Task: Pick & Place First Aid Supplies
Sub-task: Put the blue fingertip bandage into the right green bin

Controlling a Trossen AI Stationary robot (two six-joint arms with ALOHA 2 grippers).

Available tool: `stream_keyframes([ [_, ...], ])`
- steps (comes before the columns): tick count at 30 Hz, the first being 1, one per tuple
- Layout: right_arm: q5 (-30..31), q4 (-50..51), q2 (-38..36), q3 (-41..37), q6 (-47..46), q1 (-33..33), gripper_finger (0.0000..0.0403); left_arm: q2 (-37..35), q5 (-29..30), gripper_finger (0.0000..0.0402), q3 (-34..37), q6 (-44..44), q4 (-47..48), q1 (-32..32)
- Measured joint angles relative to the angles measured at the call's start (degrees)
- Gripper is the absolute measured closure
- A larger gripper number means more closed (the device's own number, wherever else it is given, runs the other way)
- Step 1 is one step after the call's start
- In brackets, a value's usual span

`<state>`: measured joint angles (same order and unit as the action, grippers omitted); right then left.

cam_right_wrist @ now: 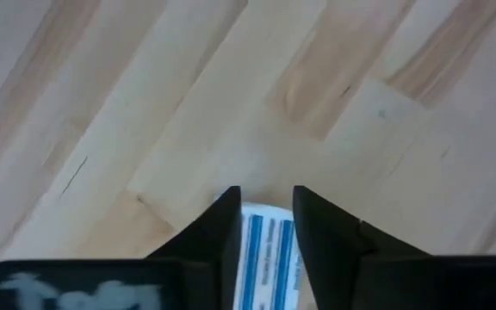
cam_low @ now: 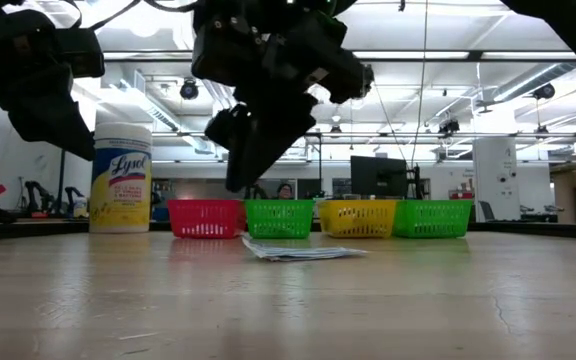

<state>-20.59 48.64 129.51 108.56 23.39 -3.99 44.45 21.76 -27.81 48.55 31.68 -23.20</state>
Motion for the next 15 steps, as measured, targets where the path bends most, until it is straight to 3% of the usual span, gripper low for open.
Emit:
stream_keyframes([
  [7, 2.4, -2.34, 0.04, -3.67, 3.12, 0.02, 0.0265, -0.01, 0.0, 0.0264, 0.0, 0.35, -0.06, 0.0],
  [15, 3.0, -6.84, 0.11, -7.08, 3.4, 0.02, 0.0259, 0.0, 0.02, 0.0264, 0.0, 0.33, -0.07, 0.02],
])
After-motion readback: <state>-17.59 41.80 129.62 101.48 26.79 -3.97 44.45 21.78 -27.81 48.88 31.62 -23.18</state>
